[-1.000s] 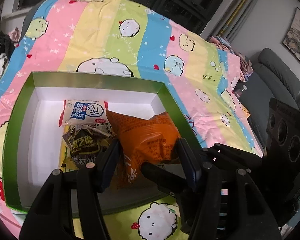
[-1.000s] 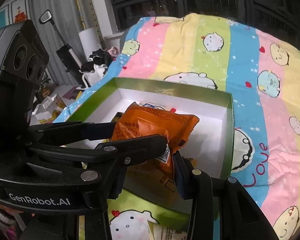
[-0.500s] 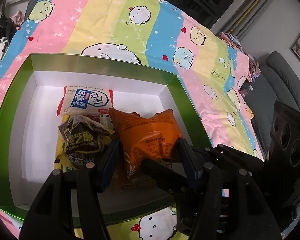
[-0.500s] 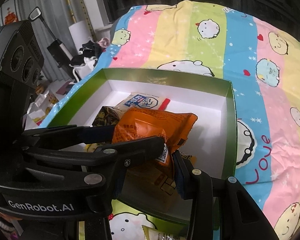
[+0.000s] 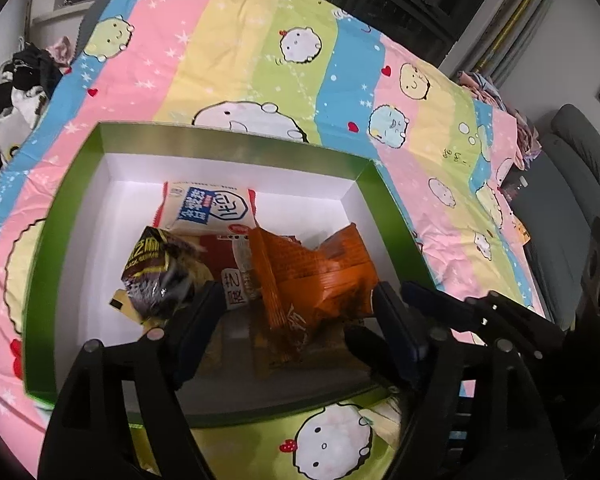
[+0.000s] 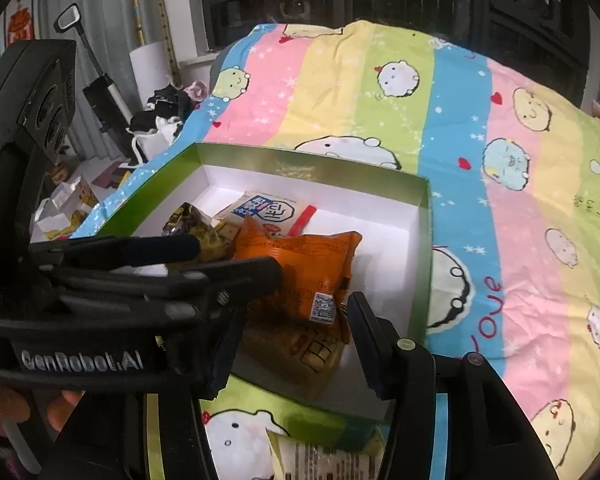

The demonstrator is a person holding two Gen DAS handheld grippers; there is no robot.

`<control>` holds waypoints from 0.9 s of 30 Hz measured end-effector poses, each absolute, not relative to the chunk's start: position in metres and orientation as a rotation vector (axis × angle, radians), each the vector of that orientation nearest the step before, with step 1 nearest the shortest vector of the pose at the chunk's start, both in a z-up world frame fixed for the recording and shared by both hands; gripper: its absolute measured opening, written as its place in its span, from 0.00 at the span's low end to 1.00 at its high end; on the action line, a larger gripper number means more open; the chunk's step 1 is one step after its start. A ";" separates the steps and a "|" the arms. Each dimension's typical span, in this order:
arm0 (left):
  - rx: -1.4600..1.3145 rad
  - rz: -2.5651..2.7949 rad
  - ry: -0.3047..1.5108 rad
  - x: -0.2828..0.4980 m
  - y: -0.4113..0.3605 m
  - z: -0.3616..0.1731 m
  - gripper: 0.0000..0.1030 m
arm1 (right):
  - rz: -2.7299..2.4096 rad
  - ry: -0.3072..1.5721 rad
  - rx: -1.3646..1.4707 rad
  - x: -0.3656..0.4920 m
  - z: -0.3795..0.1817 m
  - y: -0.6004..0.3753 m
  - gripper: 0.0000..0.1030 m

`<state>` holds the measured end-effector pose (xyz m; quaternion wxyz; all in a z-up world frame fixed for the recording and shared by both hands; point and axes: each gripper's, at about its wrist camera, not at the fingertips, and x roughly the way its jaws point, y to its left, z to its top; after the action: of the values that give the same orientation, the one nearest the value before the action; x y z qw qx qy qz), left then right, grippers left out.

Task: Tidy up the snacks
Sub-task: 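Lower the orange packet into the green box and open the right gripper, then move the right gripper out to the white-and-green snack packet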

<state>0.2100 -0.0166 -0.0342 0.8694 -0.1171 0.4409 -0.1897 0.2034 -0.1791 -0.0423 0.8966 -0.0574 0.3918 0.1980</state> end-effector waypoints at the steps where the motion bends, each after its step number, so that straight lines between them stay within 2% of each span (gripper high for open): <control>1: -0.238 -0.391 0.912 0.207 -0.016 -0.031 0.79 | 0.407 0.808 -0.119 0.201 -0.040 -0.180 0.52; 4: -0.214 -0.373 0.879 0.197 -0.015 -0.022 0.86 | 0.393 0.789 -0.115 0.191 -0.034 -0.185 0.55; 6: -0.202 -0.366 0.861 0.190 -0.013 -0.016 0.86 | 0.384 0.778 -0.106 0.183 -0.029 -0.190 0.60; 9: -0.186 -0.348 0.840 0.177 -0.010 -0.009 0.87 | 0.375 0.775 -0.090 0.170 -0.024 -0.198 0.60; 12: -0.175 -0.331 0.822 0.162 -0.007 -0.005 1.00 | 0.385 0.789 -0.045 0.156 -0.023 -0.208 0.64; 14: -0.172 -0.329 0.810 0.150 -0.006 -0.002 0.99 | 0.401 0.794 -0.012 0.147 -0.022 -0.214 0.68; 27: -0.203 -0.320 0.822 0.087 0.003 0.001 0.99 | 0.413 0.812 0.049 0.091 -0.023 -0.234 0.69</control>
<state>0.0874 0.0025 0.0006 0.8994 -0.0979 0.3971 -0.1544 0.0913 -0.2345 -0.0229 0.8978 0.0238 0.3919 0.1995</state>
